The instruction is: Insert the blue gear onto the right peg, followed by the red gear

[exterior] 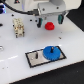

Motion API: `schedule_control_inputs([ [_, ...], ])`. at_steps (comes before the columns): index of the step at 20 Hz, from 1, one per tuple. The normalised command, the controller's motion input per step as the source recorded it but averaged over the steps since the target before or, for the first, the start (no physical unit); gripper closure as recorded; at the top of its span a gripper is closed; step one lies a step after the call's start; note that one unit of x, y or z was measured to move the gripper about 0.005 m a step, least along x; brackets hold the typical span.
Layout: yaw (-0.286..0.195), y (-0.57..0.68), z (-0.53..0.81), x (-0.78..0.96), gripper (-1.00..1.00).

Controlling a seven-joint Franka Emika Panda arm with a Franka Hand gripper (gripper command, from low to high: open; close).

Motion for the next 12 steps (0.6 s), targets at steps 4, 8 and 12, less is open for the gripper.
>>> schedule_control_inputs([
  [4,0.0,0.26,-0.21,-0.47,-1.0],
  [8,0.0,0.25,-0.29,-0.3,-1.0],
  [12,0.0,0.17,-0.33,-0.19,-1.0],
])
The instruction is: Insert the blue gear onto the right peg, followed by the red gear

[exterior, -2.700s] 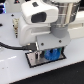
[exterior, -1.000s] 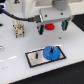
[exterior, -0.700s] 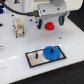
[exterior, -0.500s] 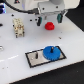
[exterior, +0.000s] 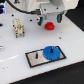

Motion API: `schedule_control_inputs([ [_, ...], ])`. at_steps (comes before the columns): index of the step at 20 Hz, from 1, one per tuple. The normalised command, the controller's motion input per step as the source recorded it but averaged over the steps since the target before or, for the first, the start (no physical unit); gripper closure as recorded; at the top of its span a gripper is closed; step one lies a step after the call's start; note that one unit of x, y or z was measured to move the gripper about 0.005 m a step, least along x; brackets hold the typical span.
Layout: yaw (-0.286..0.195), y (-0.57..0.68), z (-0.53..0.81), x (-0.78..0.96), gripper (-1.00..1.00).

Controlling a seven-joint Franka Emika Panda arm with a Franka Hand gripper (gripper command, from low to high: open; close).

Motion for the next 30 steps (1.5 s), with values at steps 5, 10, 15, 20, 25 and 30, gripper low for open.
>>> schedule_control_inputs([
  [5,0.0,0.09,-0.33,-0.21,-1.0],
  [10,0.0,0.06,-0.33,-0.27,-1.0],
  [15,0.0,0.07,-0.27,-0.3,1.0],
  [20,0.0,0.09,-0.08,-0.22,1.0],
  [25,0.0,0.09,-0.01,-0.15,1.0],
  [30,0.0,0.09,0.0,-0.12,1.0],
])
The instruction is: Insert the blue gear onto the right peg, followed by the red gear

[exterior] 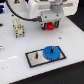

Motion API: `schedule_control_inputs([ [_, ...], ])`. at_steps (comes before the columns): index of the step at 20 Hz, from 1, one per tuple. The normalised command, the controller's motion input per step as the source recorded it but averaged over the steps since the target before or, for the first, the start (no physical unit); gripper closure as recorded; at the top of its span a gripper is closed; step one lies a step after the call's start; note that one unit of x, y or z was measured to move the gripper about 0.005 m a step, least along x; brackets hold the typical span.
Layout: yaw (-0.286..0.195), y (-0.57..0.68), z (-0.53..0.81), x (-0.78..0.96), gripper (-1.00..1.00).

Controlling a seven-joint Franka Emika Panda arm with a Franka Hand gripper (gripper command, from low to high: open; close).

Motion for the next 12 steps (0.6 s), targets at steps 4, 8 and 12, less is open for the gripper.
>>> schedule_control_inputs([
  [4,0.0,0.05,0.28,0.02,1.0],
  [8,0.0,0.06,0.53,0.17,1.0],
  [12,0.0,-0.04,0.66,0.41,1.0],
])
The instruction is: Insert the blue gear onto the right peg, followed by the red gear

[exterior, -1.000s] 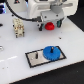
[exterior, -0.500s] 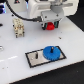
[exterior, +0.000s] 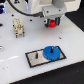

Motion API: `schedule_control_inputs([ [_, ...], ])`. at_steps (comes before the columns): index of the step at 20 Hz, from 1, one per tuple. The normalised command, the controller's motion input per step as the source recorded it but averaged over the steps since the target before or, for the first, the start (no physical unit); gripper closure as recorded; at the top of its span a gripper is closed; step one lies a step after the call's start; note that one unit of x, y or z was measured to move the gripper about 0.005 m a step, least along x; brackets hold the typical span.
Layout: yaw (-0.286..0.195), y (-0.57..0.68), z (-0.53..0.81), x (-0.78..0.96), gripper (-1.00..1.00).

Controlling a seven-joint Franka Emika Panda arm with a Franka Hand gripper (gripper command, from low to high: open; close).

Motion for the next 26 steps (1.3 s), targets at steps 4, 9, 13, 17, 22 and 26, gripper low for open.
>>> schedule_control_inputs([
  [4,0.0,-0.21,0.58,0.64,1.0],
  [9,0.0,-0.27,0.51,0.75,1.0],
  [13,0.0,-0.14,0.47,0.79,1.0],
  [17,0.0,-0.02,0.38,0.83,1.0],
  [22,0.0,-0.04,0.32,0.86,1.0],
  [26,0.0,-0.08,0.27,0.83,1.0],
])
